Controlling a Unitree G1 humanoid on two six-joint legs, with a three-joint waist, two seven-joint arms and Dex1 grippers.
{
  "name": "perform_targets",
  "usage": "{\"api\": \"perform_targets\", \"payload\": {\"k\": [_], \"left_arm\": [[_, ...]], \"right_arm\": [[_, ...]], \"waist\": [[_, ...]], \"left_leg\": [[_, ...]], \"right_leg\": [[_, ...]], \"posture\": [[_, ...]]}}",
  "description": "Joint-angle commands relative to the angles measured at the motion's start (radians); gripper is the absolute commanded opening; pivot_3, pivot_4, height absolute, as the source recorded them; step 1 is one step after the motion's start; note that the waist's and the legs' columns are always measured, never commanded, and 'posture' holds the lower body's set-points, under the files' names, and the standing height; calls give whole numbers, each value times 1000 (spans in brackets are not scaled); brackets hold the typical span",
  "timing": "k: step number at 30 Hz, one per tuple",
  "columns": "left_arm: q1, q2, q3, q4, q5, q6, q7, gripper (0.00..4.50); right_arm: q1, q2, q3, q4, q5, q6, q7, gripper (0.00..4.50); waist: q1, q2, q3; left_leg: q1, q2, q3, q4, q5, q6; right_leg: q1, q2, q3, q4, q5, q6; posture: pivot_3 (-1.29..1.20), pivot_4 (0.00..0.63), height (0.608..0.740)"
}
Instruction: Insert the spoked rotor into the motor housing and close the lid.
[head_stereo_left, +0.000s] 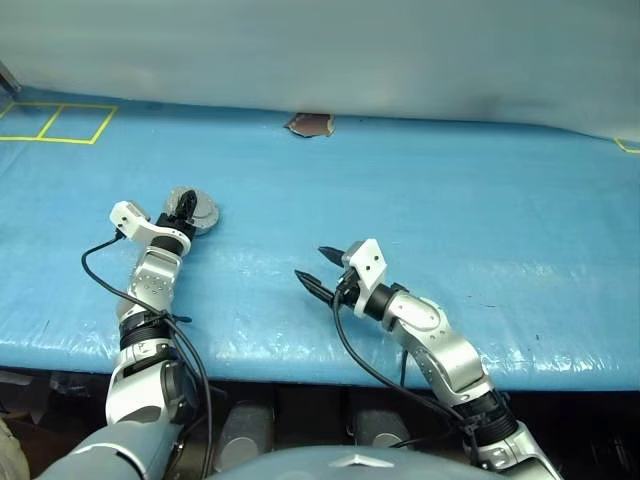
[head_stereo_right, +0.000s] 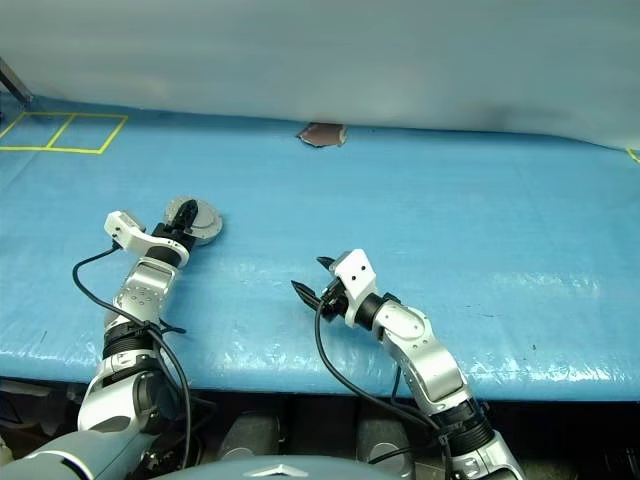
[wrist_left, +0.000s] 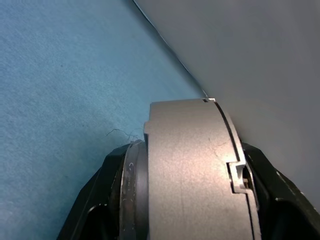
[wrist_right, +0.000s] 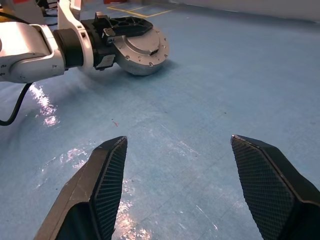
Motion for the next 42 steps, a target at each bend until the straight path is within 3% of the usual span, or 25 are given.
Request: {"api": "perform_targets", "payload": {"k": [1,5,11,25,30,36,39,42], "left_arm": [[-14,29,17,-6,21,-44,24,2856],[8,42,13,-23,23,-32,5,2856],[30,50,-6,-52,47,-22,17,4444],[50,137,29,-173,113,-153,72,4444],[57,137,-1,-286,91,-159,8,4444],[164,143,-267,-562,23,10,-355,4444],[213,192,-418,-646,93,65,-441,4444],[256,309,-667,-685,327,32,-541,4444]], "right_arm": [[-3,18,-21,-20,-5,-19,5,3482],[-9,29,-24,-11,-15,-18,7,3482],[-13,36,-26,-7,-24,-15,12,3533],[-9,41,-40,1,-35,-9,20,3533],[-7,49,-46,0,-51,-35,12,3533],[21,5,-85,-41,-90,-91,0,3533],[33,-28,-105,-67,-111,-72,-12,3533],[57,-83,-128,-109,-120,-34,0,3533]], "waist": [[-3,0,0],[-6,0,0],[-2,0,0],[-3,0,0],[3,0,0],[11,0,-1],[5,1,-1],[-7,2,-1]], "left_leg": [[0,0,0,0,0,0],[1,0,0,0,0,0],[0,0,0,0,0,0],[1,0,0,0,0,-1],[1,0,0,0,0,-1],[1,-1,0,0,0,-1],[1,-1,1,0,0,0],[2,3,2,0,0,0]], "right_leg": [[0,0,0,0,0,-1],[0,0,0,0,0,-2],[0,0,0,0,1,-1],[1,0,0,0,0,-2],[1,0,0,0,0,-3],[2,-1,0,-1,0,-4],[1,-2,1,-1,0,-4],[0,1,1,0,-1,-8]], "posture": [[0,150,740],[0,150,740],[0,150,740],[0,150,740],[0,150,740],[0,150,740],[0,150,740],[0,150,740]]}}
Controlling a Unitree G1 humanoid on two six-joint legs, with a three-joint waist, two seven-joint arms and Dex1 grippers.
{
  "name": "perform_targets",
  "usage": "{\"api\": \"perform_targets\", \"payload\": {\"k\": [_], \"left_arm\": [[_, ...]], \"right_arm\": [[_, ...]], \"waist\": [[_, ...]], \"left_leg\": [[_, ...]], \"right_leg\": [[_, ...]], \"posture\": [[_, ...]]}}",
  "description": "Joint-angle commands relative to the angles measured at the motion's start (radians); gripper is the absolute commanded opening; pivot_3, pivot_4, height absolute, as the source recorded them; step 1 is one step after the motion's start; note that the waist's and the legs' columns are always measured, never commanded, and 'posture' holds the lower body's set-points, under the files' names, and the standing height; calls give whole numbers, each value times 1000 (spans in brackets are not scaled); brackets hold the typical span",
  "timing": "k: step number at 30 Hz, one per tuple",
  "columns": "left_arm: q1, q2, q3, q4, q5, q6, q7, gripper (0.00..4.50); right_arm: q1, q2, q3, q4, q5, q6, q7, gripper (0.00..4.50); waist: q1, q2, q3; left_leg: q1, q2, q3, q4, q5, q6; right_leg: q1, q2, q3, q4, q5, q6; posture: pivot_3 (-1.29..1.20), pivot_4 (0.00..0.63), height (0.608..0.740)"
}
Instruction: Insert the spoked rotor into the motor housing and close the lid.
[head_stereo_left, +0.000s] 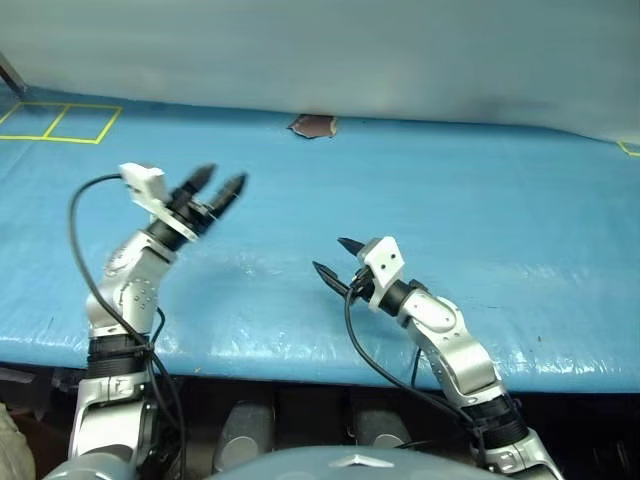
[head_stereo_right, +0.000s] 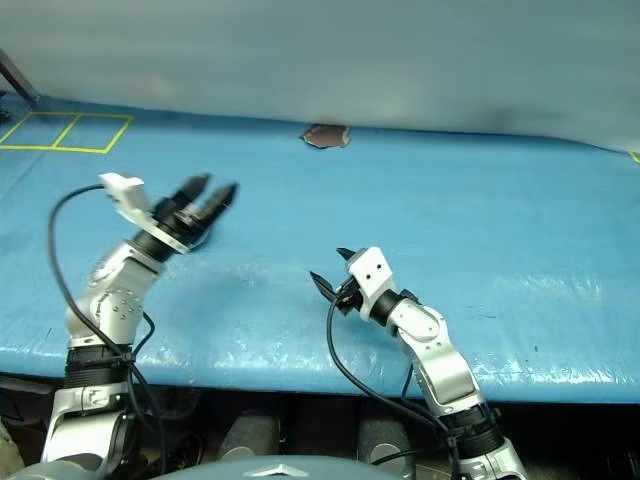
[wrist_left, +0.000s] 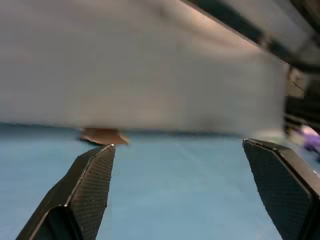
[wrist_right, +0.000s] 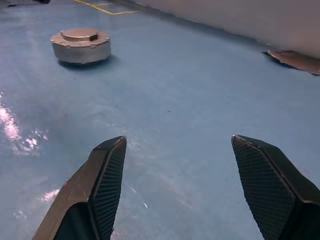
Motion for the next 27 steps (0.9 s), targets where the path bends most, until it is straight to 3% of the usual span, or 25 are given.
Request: {"api": "perform_targets", "payload": {"k": [1,7,15,19,27], "left_arm": [[30,95,-191,-66,195,-39,-107,4444],[49,161,-285,-61,290,-99,-219,4444],[67,153,-258,-16,307,-164,-245,4444],[72,147,-249,-14,312,-170,-239,4472],[79,139,-229,0,317,-192,-215,4472]], "right_arm": [[21,-41,-39,-78,1,29,13,3533],[44,-90,-57,-104,49,91,82,3533],[38,-85,-76,-97,73,109,99,3533],[33,-85,-73,-93,61,107,89,4409],[27,-82,-62,-78,7,88,62,4409]], "waist": [[-2,2,-1],[0,2,-1],[6,3,-1],[9,3,-1],[10,3,-1]], "left_leg": [[1,1,1,-1,0,0],[-2,5,2,-1,0,0],[-3,6,3,-2,0,-1],[-3,6,3,-2,0,0],[-3,6,3,-2,0,0]], "right_leg": [[0,1,0,0,0,-1],[-4,3,0,0,0,-3],[-5,2,0,-1,0,-3],[-5,3,0,0,0,-4],[-5,3,0,0,0,-3]], "posture": [[0,150,740],[0,150,740],[0,150,740],[0,150,740],[0,150,740]]}}
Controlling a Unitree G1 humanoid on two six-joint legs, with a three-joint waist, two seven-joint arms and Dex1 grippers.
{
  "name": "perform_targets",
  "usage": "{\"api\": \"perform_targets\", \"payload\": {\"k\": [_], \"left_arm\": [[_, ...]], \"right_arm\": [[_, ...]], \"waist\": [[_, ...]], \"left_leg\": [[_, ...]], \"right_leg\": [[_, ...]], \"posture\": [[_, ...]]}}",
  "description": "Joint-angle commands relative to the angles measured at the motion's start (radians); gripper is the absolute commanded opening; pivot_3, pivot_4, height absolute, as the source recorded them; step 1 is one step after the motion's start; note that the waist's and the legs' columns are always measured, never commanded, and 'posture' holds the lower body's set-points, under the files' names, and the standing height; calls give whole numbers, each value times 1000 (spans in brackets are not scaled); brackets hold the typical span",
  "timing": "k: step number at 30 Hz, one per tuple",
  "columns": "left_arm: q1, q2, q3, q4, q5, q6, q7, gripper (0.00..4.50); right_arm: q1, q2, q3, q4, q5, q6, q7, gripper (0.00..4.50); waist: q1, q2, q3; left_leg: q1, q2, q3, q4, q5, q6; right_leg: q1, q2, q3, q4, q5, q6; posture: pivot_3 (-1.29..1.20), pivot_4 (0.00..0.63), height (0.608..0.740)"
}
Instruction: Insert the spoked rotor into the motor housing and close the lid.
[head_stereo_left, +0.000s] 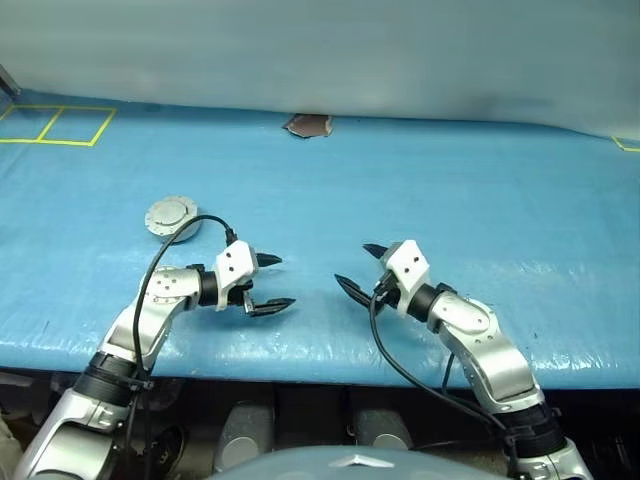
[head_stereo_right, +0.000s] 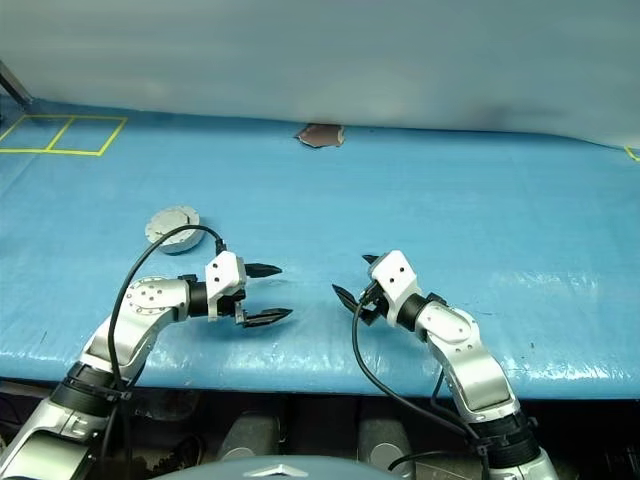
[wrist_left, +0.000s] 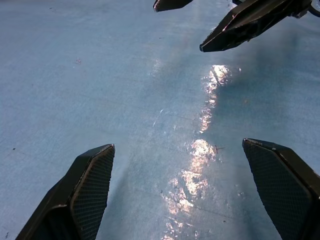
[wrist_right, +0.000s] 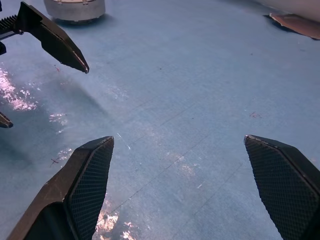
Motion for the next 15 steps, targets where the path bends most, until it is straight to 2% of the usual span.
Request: {"api": "perform_targets", "payload": {"k": [1,15], "left_arm": [[-1,-10,34,5,8,-36,10,4472],[-14,-45,53,28,18,-60,24,4472]], "right_arm": [[-9,4,-5,-16,-16,-28,-9,4409],[16,15,3,-34,-61,-27,-30,4409]], "waist": [[0,0,0],[1,0,0]], "left_leg": [[0,0,0,0,0,0],[0,0,0,0,0,0]], "right_leg": [[0,0,0,0,0,0],[0,0,0,0,0,0]], "posture": [[0,150,740],[0,150,740]]}}
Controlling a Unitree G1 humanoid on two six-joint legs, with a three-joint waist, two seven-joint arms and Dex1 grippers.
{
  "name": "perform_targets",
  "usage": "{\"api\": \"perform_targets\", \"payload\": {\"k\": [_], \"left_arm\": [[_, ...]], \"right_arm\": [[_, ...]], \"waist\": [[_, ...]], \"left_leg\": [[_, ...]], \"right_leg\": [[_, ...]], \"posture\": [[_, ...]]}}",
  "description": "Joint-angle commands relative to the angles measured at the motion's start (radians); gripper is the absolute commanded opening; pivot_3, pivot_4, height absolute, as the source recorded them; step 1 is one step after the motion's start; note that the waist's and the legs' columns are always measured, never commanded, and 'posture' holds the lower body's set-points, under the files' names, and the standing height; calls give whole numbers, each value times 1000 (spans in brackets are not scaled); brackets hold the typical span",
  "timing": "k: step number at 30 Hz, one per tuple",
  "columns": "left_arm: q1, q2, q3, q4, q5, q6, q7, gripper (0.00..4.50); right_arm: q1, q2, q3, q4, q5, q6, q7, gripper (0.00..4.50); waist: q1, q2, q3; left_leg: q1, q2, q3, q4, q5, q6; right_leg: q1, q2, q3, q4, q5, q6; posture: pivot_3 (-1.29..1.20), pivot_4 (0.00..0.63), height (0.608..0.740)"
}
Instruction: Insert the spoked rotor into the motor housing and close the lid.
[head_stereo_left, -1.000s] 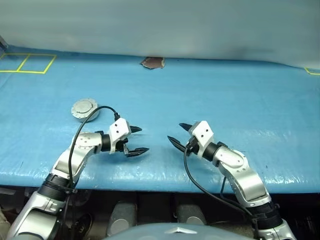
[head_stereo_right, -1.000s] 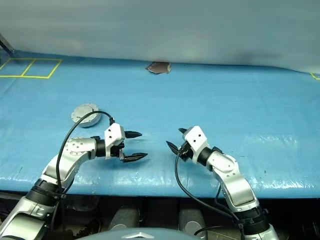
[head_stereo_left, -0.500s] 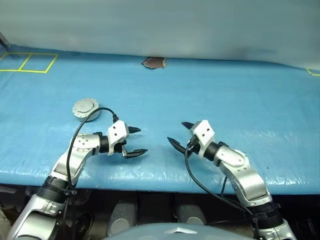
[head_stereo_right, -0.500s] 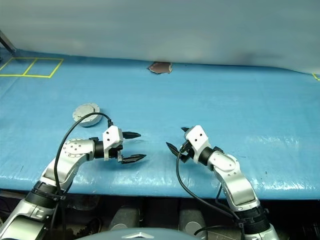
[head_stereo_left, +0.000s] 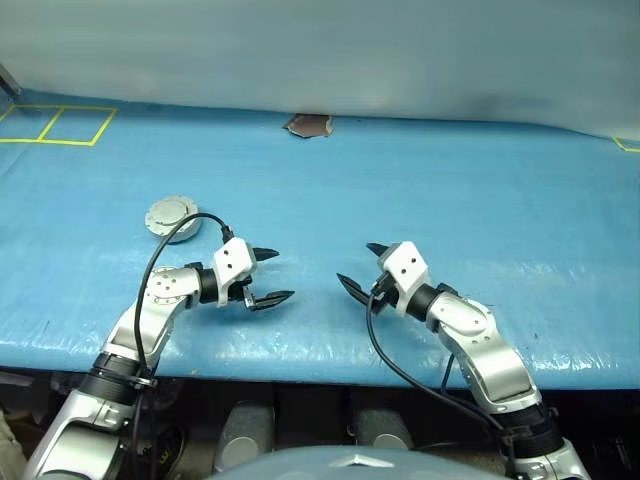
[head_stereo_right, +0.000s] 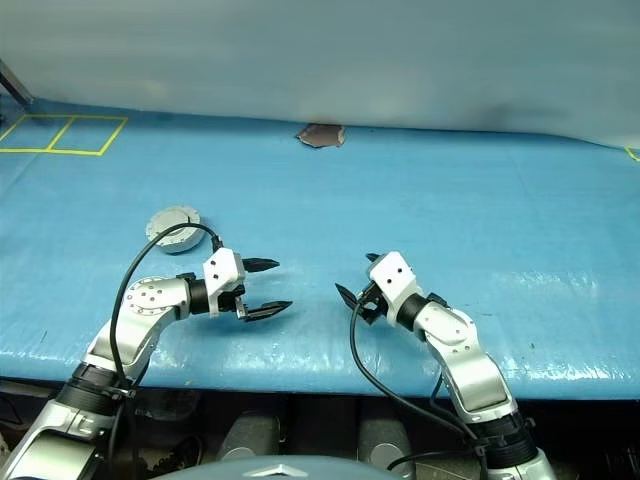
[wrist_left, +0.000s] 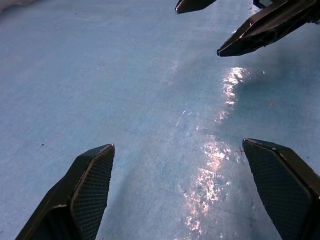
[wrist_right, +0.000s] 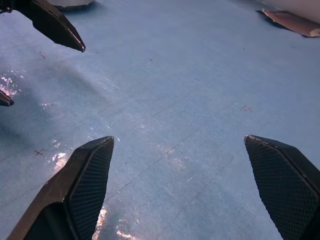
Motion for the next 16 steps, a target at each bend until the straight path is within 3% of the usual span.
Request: {"api": "perform_targets", "payload": {"k": [1,16], "left_arm": [[-14,-8,28,-7,-7,-19,-1,4472],[-21,-22,33,-22,1,-4,29,4472]], "right_arm": [[4,5,-5,-40,-6,-21,-10,4409],[2,9,-6,-46,-23,-26,-27,4409]], "waist": [[0,0,0],[0,0,0]], "left_leg": [[0,0,0,0,0,0],[0,0,0,0,0,0]], "right_leg": [[0,0,0,0,0,0],[0,0,0,0,0,0]], "posture": [[0,150,740],[0,150,740]]}}
